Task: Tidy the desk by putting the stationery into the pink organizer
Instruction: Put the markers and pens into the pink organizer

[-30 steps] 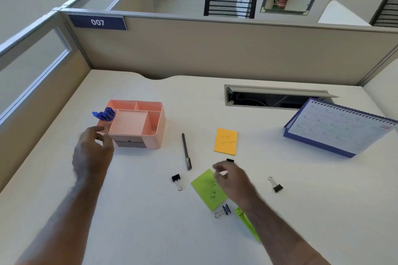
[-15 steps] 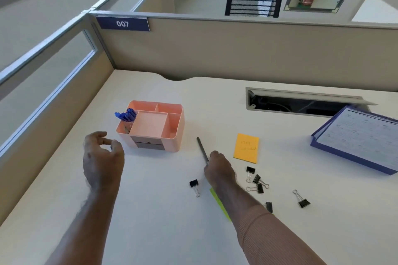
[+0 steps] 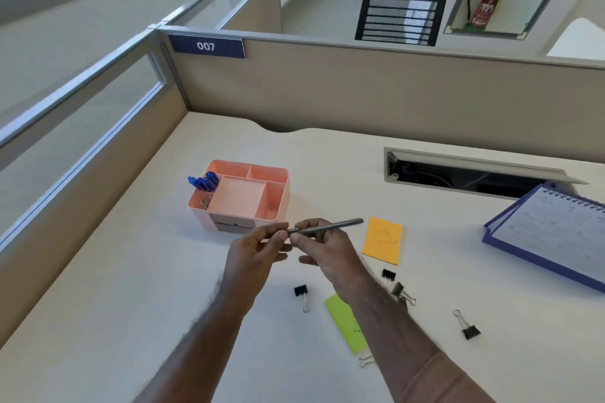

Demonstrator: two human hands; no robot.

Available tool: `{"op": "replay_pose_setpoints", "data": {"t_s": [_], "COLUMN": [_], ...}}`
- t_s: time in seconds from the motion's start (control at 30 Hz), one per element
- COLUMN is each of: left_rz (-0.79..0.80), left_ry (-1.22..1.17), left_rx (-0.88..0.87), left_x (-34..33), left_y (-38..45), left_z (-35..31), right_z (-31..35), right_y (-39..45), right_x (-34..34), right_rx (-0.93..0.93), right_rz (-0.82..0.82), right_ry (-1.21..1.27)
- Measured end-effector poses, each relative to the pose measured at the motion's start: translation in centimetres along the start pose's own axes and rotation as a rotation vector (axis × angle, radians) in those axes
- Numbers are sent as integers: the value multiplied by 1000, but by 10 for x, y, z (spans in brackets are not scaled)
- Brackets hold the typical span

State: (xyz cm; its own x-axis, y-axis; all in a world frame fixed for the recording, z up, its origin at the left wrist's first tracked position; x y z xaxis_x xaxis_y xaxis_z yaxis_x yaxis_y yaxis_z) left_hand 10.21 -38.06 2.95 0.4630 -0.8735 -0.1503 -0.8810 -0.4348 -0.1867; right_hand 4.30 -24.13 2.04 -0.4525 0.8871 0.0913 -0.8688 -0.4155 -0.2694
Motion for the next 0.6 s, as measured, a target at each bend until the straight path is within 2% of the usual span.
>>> {"op": "replay_pose_setpoints", "data": {"t_s": [0.17, 0.27, 0.4, 0.5, 0.6], "left_rz": [20, 10, -155, -282, -339], "left_ry": [-254, -245, -20, 345, 658], "left_rx": [114, 16, -219, -432, -559], "left_x": [-1, 15, 73, 101, 101], "left_y": [7, 21, 60, 81, 94], "left_z": [-5, -34, -96, -142, -165], "right_z": [11, 6, -14, -29, -39], "right_y": [-4, -6, -13, -23, -31], "right_x": [2, 12, 48, 78, 101], "right_rx": [30, 1, -68, -113, -133], "right_rz": [-30, -47, -136, -218, -266], "right_ry": [46, 13, -44, -37, -20]}}
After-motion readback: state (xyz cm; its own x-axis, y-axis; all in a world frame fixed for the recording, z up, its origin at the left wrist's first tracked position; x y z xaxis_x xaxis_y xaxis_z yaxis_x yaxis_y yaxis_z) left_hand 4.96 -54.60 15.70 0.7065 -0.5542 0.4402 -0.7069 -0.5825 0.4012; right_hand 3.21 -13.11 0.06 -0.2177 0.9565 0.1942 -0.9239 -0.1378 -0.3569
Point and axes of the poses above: each hand's wrist, its own y-axis towards the middle knuckle, its own x-axis out of the back of the hand, z = x × y, the point moved 9 cm from there along y, towards the middle knuckle, and after that the axes turned 14 degrees about -y, right-handed, at the moved point
